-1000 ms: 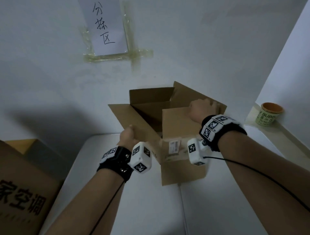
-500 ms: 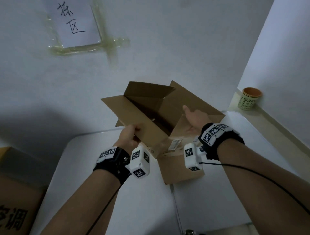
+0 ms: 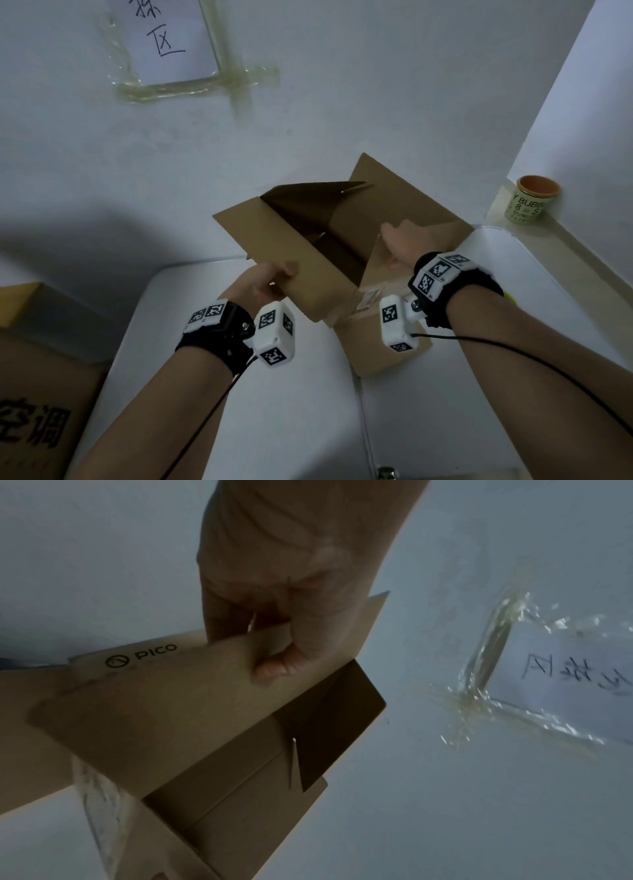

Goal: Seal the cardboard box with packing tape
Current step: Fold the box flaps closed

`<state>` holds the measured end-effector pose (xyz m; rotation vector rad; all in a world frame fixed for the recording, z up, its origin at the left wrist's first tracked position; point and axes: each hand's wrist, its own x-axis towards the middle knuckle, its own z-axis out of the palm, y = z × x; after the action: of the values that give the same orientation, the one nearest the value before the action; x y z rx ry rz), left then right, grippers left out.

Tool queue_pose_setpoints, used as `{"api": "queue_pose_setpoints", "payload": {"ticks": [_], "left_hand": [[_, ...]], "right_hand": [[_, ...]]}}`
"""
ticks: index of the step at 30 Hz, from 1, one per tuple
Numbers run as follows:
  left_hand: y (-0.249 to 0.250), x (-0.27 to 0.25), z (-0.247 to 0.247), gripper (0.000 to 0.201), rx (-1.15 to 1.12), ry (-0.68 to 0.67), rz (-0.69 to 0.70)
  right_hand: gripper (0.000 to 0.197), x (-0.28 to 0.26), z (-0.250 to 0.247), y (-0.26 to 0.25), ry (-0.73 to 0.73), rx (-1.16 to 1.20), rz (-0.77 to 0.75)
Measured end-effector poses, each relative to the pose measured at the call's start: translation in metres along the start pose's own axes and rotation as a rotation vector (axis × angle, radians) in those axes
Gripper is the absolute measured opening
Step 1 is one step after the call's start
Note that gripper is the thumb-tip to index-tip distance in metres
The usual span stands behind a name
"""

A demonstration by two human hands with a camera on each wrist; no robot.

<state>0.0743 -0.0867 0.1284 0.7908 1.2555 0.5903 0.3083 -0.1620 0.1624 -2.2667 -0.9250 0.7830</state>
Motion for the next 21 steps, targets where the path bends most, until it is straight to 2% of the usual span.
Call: {"api": "queue_pose_setpoints", "payload": {"ticks": [1,3,4,6,7,8,10,11,12,17,21], "left_hand": [[0.001,0.002,0.000,0.063,0.011,0.058,0.052],[0.009,0.006,0.001,0.095,0.128,0.273,0.250],[0.015,0.007,0.002,0.099,0.282,0.371,0.383],[0.028,0.009,0.010,0.094,0.820,0.509,0.651],[0.035,0.009,0.018,0.090,1.116,0.462,0.739],[0.040,0.007,0.028,0.083,1.371,0.330,0.776],[0.045,0.006,0.051,0.066,1.671,0.004,0.678],[0.046,0.007,0.059,0.063,1.730,-0.116,0.600],[0.049,0.004,0.066,0.062,1.755,-0.180,0.544],[0.068,0.007,0.080,0.050,1.953,-0.271,0.456],[0.065,0.020,0.087,0.062,2.254,-0.244,0.455]], "right_hand": [[0.053,-0.001,0.000,0.001,-0.008,-0.009,-0.003],[0.054,-0.001,0.002,0.003,-0.012,0.006,-0.001],[0.056,-0.001,0.002,0.004,-0.015,0.021,0.001],[0.058,0.000,0.002,0.007,-0.011,0.045,-0.001],[0.057,0.000,0.001,0.008,-0.008,0.052,-0.007],[0.055,0.000,0.000,0.009,0.000,0.056,-0.009],[0.052,0.001,-0.002,0.011,0.021,0.050,-0.009],[0.052,0.003,-0.003,0.014,0.026,0.046,-0.006],[0.051,0.004,-0.005,0.016,0.030,0.043,-0.005],[0.036,0.013,-0.027,0.029,0.092,0.019,0.008],[0.027,0.019,-0.034,0.023,0.058,-0.092,-0.029]]}}
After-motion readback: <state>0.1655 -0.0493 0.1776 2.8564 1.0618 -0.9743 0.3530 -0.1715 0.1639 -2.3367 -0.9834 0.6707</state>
